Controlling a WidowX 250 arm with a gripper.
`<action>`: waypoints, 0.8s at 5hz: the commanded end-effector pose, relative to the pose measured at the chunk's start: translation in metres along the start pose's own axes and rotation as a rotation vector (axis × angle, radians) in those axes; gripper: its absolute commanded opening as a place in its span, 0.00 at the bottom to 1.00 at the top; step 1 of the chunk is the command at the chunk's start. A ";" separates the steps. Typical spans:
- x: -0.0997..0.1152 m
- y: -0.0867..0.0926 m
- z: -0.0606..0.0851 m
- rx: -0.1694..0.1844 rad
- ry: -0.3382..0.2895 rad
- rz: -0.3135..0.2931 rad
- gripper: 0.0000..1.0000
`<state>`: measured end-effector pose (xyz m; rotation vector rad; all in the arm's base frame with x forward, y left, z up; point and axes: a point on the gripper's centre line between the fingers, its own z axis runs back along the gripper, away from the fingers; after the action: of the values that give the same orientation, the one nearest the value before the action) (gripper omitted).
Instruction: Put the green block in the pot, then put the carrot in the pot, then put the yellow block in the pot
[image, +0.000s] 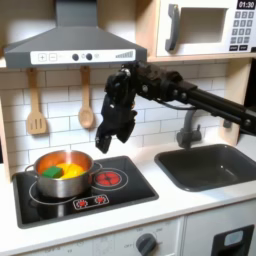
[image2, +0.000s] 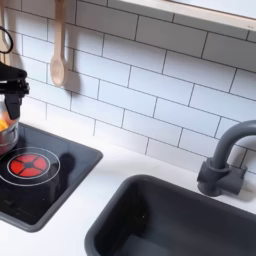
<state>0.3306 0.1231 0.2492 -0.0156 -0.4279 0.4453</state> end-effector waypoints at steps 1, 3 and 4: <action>-0.009 -0.003 0.005 -0.012 -0.011 0.015 1.00; -0.025 -0.003 -0.012 -0.012 0.046 0.018 0.00; -0.029 -0.003 -0.018 -0.018 0.066 0.017 0.00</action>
<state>0.3161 0.1080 0.2231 -0.0496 -0.3711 0.4483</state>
